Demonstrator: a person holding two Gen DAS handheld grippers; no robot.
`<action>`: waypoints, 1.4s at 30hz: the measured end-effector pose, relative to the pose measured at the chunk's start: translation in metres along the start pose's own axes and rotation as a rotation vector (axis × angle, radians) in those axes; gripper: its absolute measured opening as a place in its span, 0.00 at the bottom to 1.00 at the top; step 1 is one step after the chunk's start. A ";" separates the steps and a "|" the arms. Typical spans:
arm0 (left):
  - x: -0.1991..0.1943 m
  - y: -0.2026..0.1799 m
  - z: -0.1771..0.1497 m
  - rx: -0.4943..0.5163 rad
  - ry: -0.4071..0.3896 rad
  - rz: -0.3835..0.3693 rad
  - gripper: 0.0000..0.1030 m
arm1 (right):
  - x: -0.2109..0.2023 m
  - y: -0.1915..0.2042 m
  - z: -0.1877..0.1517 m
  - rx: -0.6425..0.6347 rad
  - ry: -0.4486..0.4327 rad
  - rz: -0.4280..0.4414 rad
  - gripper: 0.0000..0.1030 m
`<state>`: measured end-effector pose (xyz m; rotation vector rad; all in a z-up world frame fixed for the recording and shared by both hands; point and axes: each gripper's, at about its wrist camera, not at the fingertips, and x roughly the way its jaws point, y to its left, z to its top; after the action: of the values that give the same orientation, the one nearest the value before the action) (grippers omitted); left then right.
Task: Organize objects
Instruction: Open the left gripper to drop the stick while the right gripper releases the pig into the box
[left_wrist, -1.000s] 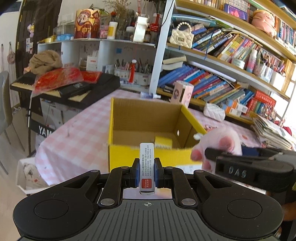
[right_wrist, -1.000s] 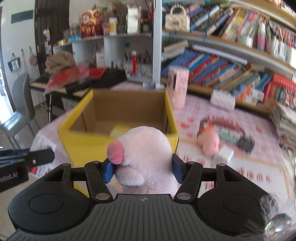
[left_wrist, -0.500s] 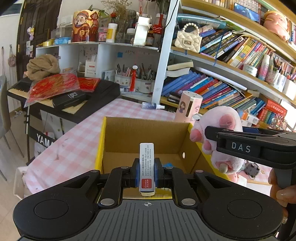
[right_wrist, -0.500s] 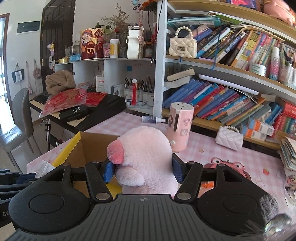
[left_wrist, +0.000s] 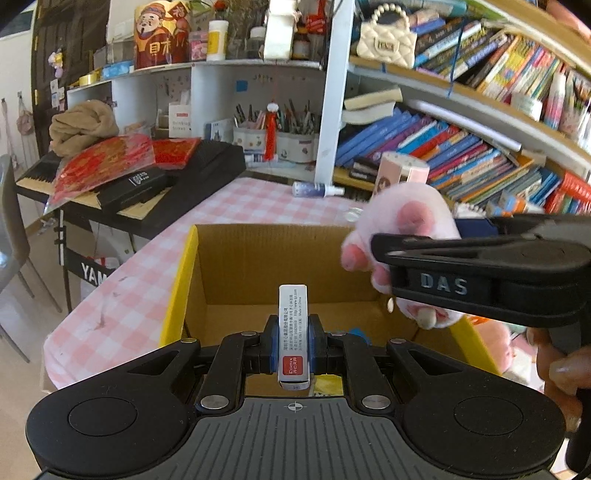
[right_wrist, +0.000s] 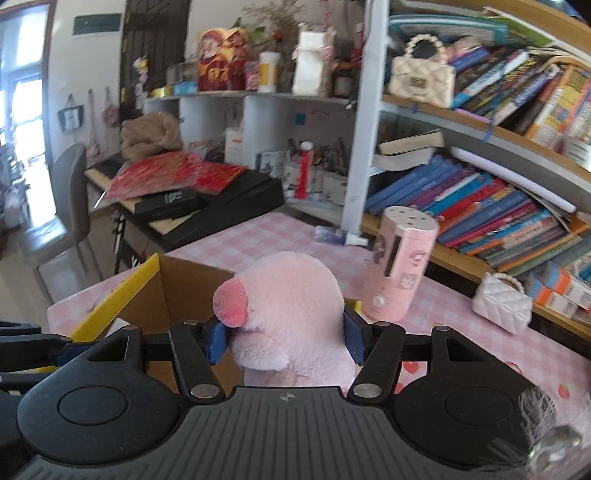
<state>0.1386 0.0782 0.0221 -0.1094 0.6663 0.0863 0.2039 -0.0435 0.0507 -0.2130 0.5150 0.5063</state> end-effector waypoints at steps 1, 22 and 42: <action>0.004 -0.002 0.000 0.006 0.009 0.004 0.13 | 0.006 0.001 0.001 -0.015 0.009 0.014 0.57; 0.046 -0.005 -0.012 0.034 0.153 0.061 0.13 | 0.085 0.029 -0.011 -0.255 0.235 0.156 0.57; 0.050 -0.006 -0.016 0.022 0.169 0.097 0.15 | 0.114 0.028 -0.018 -0.246 0.391 0.159 0.63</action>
<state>0.1692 0.0720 -0.0209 -0.0636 0.8411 0.1645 0.2677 0.0207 -0.0257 -0.5155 0.8562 0.6889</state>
